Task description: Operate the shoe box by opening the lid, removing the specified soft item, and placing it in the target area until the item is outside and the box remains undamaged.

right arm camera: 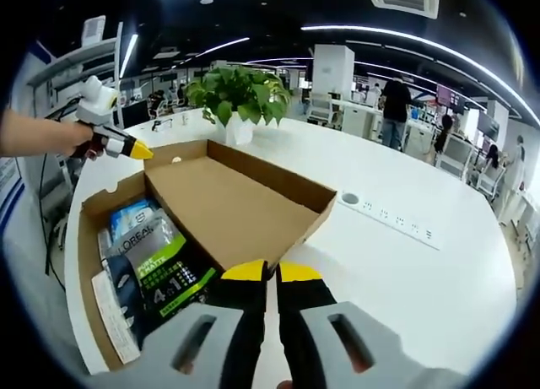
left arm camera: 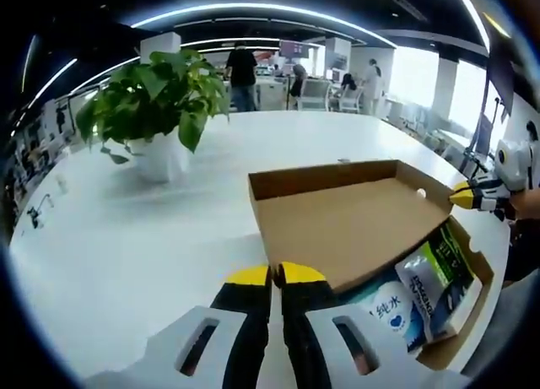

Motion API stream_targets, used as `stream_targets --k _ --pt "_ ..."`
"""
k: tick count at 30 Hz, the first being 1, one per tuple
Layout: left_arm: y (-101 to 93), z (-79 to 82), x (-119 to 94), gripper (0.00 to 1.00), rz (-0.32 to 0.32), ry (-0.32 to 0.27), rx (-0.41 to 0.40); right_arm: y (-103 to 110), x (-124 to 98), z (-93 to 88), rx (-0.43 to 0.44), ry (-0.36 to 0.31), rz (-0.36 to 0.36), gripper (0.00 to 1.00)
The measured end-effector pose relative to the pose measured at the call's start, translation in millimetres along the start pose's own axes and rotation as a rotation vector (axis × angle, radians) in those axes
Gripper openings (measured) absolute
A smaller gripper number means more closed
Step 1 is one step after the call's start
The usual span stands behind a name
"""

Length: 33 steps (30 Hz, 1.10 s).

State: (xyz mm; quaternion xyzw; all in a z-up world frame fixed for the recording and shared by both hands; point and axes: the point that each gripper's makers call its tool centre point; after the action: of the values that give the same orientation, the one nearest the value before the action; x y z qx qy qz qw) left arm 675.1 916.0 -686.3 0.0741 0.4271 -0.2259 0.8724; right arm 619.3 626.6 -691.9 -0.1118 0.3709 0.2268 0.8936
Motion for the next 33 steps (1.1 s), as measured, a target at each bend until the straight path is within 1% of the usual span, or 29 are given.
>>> stream_targets --k 7,13,16,26,33 --pt "1.6 0.0 4.2 0.0 -0.01 0.008 -0.01 -1.0 2.6 0.6 0.013 0.007 0.0 0.02" --pt "1.7 -1.1 10.2 0.01 -0.016 0.039 -0.015 -2.9 5.6 0.5 0.032 0.024 0.003 0.02" --pt "2.6 -1.2 11.5 0.01 -0.014 0.048 -0.005 -2.9 5.9 0.3 0.032 0.027 0.003 0.02" --pt "1.0 -2.9 11.1 0.01 -0.021 0.049 -0.024 -3.0 7.2 0.1 0.056 0.031 0.008 0.02" --pt "-1.9 -2.7 6.8 0.01 -0.014 0.046 0.005 -3.4 5.3 -0.3 0.078 0.04 0.01 0.03"
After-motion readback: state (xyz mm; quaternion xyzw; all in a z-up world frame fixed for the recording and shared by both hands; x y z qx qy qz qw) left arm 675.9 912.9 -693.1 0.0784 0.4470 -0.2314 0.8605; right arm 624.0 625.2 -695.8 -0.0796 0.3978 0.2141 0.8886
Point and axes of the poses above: the point that each gripper's makers call its tool centre point, and the gripper's own axes: x roughly forward along the fingers, y roughly to its left, z roughly out of its top, and after that the axes turned 15 degrees about y, right-handed
